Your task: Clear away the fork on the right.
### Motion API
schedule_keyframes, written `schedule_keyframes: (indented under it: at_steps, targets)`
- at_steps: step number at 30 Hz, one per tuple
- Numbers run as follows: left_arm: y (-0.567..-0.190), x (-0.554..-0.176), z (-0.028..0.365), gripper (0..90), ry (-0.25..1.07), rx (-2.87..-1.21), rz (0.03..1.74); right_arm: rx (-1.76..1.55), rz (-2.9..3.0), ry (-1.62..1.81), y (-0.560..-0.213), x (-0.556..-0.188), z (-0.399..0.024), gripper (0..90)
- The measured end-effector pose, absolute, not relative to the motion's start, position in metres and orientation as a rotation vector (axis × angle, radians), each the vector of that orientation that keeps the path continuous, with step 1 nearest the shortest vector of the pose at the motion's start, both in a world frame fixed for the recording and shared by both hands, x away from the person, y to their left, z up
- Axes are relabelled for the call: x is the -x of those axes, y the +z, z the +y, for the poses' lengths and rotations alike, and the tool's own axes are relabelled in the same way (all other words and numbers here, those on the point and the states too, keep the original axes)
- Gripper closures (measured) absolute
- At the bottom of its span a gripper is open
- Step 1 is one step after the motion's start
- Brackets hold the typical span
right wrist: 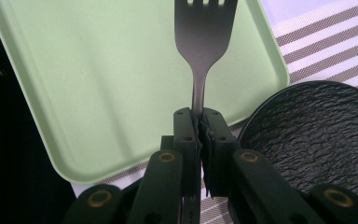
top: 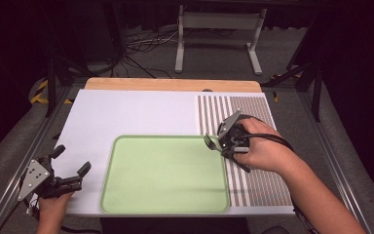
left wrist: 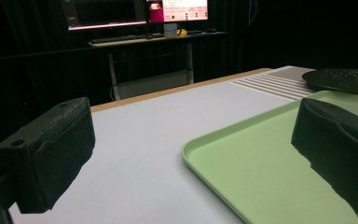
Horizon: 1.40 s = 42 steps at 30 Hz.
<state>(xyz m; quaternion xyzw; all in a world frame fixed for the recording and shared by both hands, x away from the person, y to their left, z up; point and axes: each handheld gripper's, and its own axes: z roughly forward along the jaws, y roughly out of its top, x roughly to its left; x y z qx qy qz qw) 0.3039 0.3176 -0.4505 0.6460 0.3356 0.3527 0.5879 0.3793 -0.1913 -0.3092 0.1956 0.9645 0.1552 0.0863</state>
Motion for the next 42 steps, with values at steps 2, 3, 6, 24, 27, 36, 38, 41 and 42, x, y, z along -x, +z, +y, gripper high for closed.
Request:
schedule_keyframes:
  at_steps: [2,3,6,24,27,36,38,41,42]
  targets:
    - [-0.451,-0.304,0.318,0.1,0.821,-1.506,0.78,-0.64,2.866,0.487,-0.309,-0.379,-0.188,85.1]
    - [-0.451,-0.304,0.318,0.1,0.821,-1.506,0.78,-0.64,2.866,0.487,-0.309,-0.379,-0.188,85.1]
    - [-0.451,-0.304,0.318,0.1,0.82,-1.507,0.78,-0.706,2.837,0.512,-0.307,-0.379,-0.184,85.1]
    - [-0.45,-0.304,0.318,0.1,0.819,-1.506,0.78,-1.065,2.768,0.573,-0.313,-0.379,-0.162,85.1]
    - [-0.45,-0.304,0.318,0.1,0.816,-1.51,0.78,-1.107,2.739,0.578,-0.314,-0.379,-0.16,85.1]
    - [-0.45,-0.304,0.317,0.1,0.818,-1.509,0.78,-1.227,2.709,0.563,-0.323,-0.381,-0.153,85.1]
    - [-0.45,-0.304,0.318,0.1,0.817,-1.51,0.78,-1.22,2.729,0.572,-0.327,-0.382,-0.151,85.0]
    - [-0.45,-0.304,0.317,0.1,0.82,-1.507,0.78,-1.218,2.723,0.562,-0.333,-0.381,-0.148,85.0]
    - [-0.45,-0.304,0.317,0.1,0.821,-1.507,0.78,-1.218,2.723,0.562,-0.333,-0.381,-0.148,85.0]
